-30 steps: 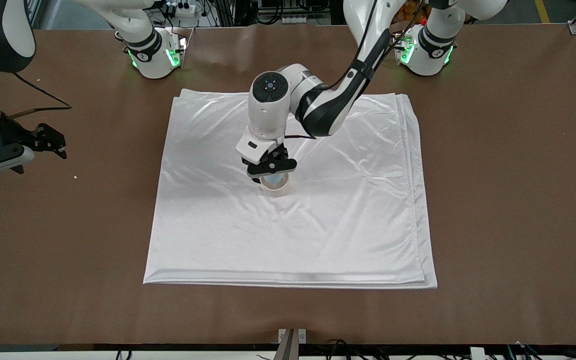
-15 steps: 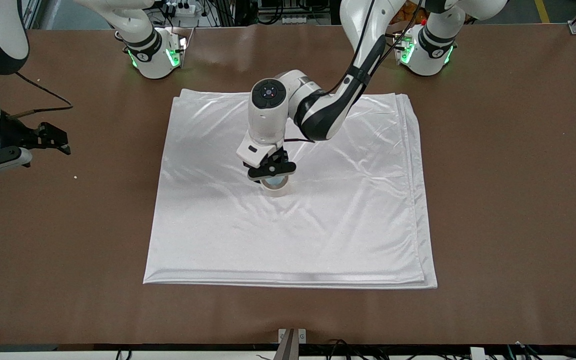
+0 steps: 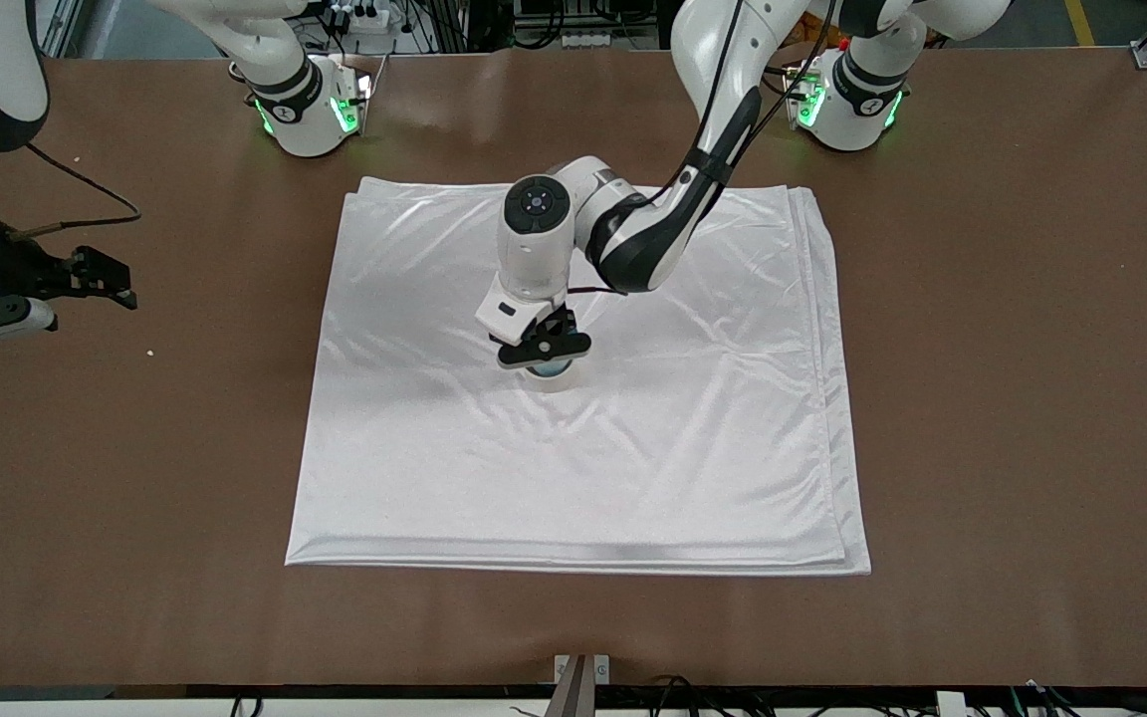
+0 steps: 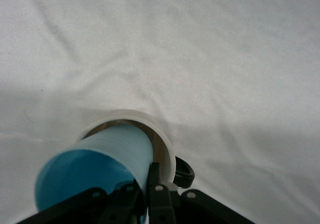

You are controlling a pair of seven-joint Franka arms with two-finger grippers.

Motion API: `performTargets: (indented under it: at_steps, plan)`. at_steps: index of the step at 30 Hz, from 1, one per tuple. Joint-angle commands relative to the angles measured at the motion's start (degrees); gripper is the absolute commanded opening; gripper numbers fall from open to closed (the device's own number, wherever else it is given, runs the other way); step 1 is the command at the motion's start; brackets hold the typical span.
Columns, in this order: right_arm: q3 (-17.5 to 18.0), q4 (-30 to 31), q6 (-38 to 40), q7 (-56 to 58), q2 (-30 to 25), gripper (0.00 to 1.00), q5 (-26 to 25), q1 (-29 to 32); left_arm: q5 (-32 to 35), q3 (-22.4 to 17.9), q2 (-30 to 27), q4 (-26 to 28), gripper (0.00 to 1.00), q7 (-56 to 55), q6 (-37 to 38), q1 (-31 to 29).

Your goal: Place blue cup into white mug on cloth

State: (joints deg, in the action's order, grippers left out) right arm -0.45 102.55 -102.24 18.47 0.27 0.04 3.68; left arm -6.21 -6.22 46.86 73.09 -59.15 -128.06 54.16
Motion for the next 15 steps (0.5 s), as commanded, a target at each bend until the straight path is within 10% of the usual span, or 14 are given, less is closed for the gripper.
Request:
performTargets:
  at_steps: [1,15]
  plan:
    - [0.10,-1.30,0.29,-5.36,-0.88,1.00,-5.04,0.71,1.28,-0.37,1.74,-1.55,0.00,-1.76,-1.23,0.24]
    - [-1.04,-2.53,0.99,-7.13,-0.62,1.00,-3.73,1.15,1.28,-0.37,2.88,-1.55,0.00,-2.55,-3.60,0.42]
